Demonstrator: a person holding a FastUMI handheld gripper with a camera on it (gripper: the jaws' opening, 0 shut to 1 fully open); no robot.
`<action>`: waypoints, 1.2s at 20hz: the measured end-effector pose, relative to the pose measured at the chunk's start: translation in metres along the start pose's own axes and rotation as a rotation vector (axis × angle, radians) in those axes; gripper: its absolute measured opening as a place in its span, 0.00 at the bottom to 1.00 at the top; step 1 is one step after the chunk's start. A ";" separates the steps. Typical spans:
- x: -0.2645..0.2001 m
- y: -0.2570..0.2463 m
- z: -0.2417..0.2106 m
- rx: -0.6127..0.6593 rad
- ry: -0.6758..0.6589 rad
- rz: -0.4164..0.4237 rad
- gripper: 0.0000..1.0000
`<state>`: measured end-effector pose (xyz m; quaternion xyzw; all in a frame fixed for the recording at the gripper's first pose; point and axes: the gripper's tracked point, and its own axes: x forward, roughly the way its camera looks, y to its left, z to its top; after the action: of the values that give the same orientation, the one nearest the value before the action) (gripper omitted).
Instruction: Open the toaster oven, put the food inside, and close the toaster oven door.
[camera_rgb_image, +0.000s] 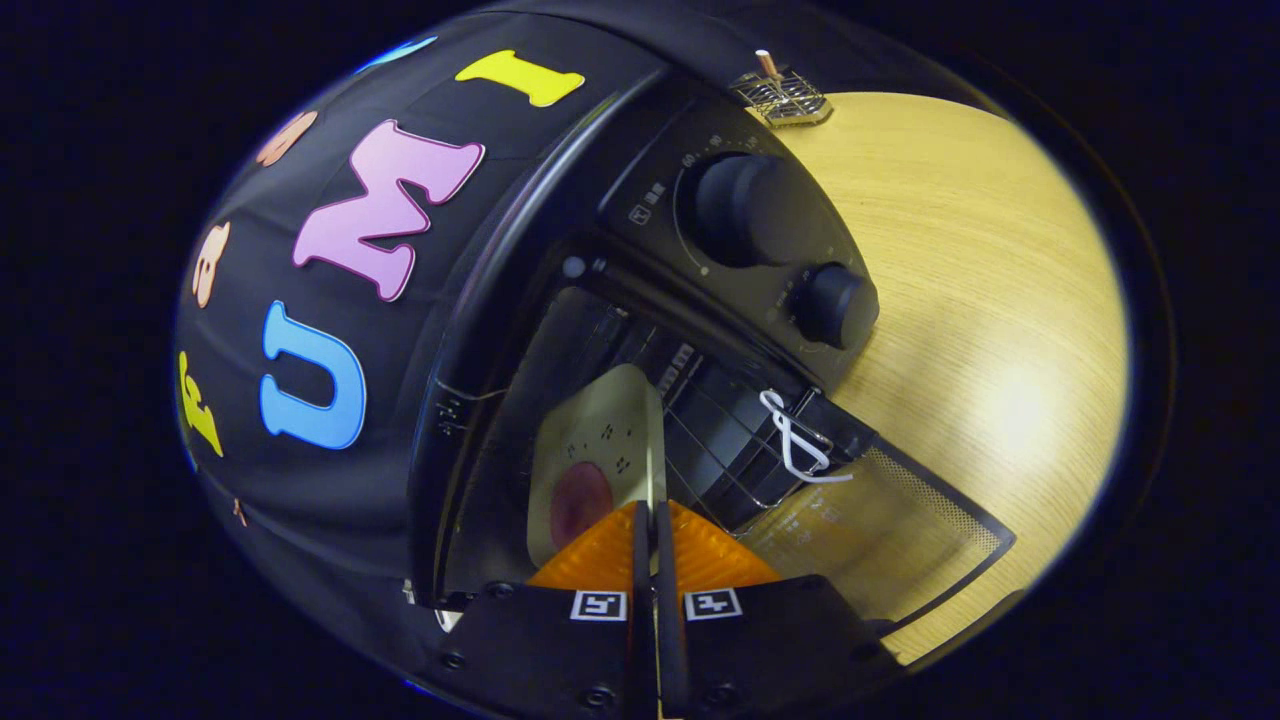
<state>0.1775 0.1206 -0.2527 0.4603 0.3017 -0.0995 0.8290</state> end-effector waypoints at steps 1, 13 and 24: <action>-0.004 0.000 -0.001 -0.007 -0.003 0.005 0.09; -0.091 0.006 -0.027 -0.313 0.003 0.101 0.85; -0.135 -0.066 -0.067 -0.798 0.076 -0.030 0.99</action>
<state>0.0129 0.1232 -0.2456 0.1013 0.3537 0.0304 0.9293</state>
